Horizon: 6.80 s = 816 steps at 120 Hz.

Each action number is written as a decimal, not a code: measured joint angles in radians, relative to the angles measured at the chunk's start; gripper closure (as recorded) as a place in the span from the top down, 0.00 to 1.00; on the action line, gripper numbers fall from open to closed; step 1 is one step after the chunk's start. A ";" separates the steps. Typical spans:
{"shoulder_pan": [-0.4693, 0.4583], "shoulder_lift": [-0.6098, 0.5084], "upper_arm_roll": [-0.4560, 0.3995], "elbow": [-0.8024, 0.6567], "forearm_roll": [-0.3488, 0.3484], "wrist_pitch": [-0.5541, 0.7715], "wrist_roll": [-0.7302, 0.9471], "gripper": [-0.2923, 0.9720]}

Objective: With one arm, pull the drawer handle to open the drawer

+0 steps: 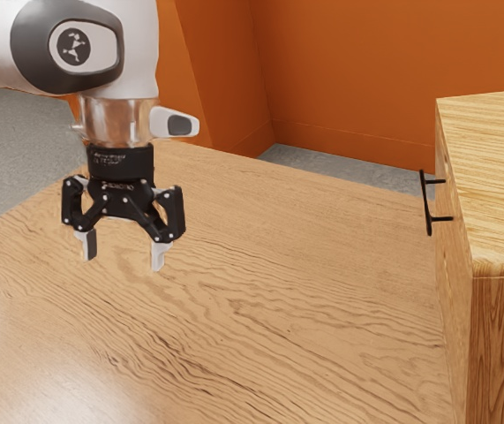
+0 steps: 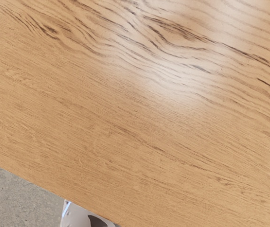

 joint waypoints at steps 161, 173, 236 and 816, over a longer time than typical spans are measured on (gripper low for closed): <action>-0.845 0.107 0.457 0.157 0.020 0.665 -0.663 0.77; -0.870 0.107 0.456 0.157 0.013 0.668 -0.672 0.77; -0.982 0.054 0.459 0.101 0.004 0.671 -0.704 0.77; -0.850 -0.044 0.560 -0.208 -0.003 0.737 -0.695 0.76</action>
